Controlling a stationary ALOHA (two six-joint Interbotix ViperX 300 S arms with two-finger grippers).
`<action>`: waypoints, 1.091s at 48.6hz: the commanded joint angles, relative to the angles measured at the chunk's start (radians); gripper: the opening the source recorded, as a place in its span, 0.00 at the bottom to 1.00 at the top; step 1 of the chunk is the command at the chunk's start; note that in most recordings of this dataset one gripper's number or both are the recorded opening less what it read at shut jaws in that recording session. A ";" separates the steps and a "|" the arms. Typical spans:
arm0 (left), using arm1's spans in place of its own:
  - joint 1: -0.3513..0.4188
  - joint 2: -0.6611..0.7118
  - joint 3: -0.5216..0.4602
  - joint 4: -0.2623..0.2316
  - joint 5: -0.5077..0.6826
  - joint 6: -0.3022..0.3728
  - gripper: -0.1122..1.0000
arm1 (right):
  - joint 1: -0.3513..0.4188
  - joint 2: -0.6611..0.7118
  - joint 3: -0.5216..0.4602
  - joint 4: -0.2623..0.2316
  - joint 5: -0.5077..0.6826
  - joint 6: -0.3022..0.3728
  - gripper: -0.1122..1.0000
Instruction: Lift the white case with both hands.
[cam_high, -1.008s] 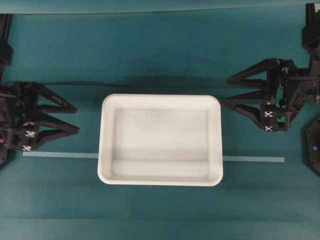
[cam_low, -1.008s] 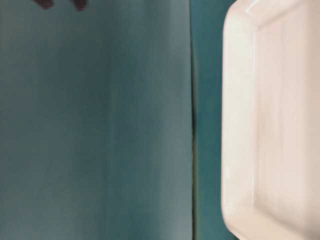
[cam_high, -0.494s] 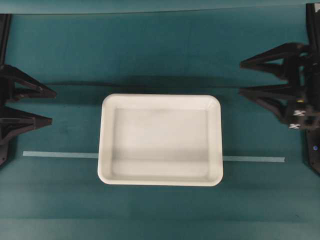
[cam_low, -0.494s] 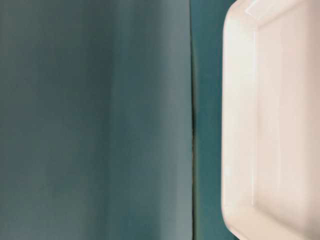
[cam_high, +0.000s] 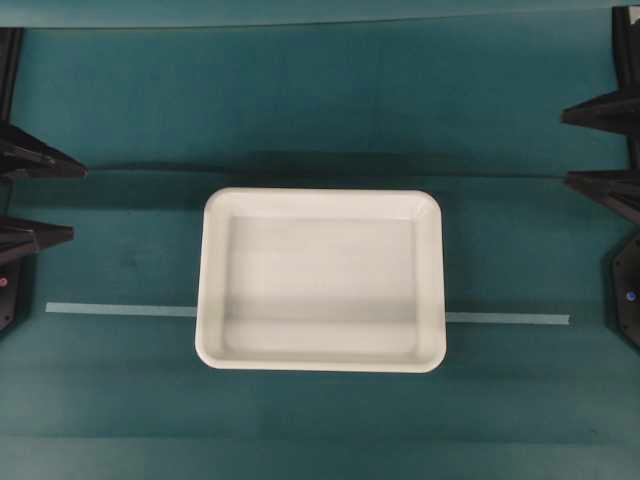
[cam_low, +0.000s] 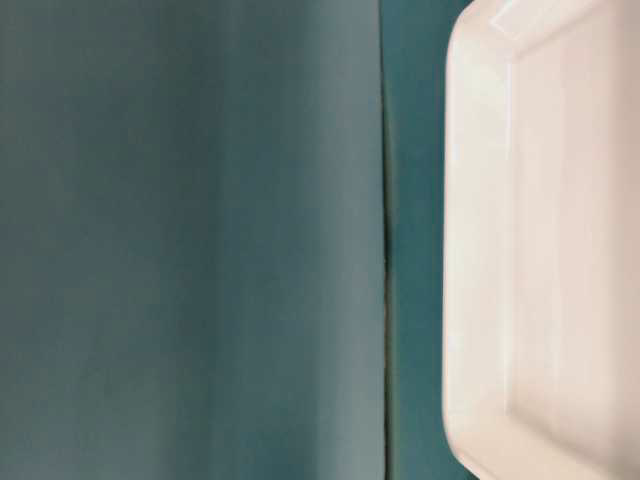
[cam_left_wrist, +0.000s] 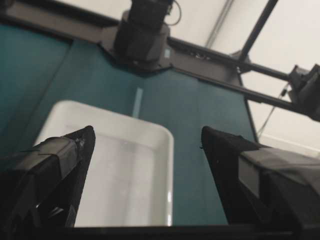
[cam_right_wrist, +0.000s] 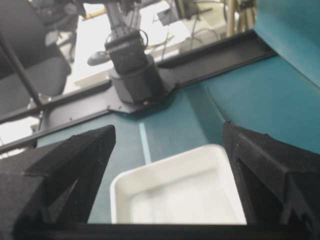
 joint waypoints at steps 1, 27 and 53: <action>0.002 0.006 -0.023 0.003 -0.005 0.011 0.93 | -0.002 0.003 -0.012 -0.003 -0.002 -0.002 0.92; 0.003 0.000 -0.018 0.003 -0.011 0.011 0.93 | -0.002 0.005 -0.002 -0.003 -0.002 0.006 0.92; 0.002 -0.002 0.000 0.003 -0.011 0.009 0.93 | -0.006 0.000 0.012 -0.003 -0.003 0.009 0.92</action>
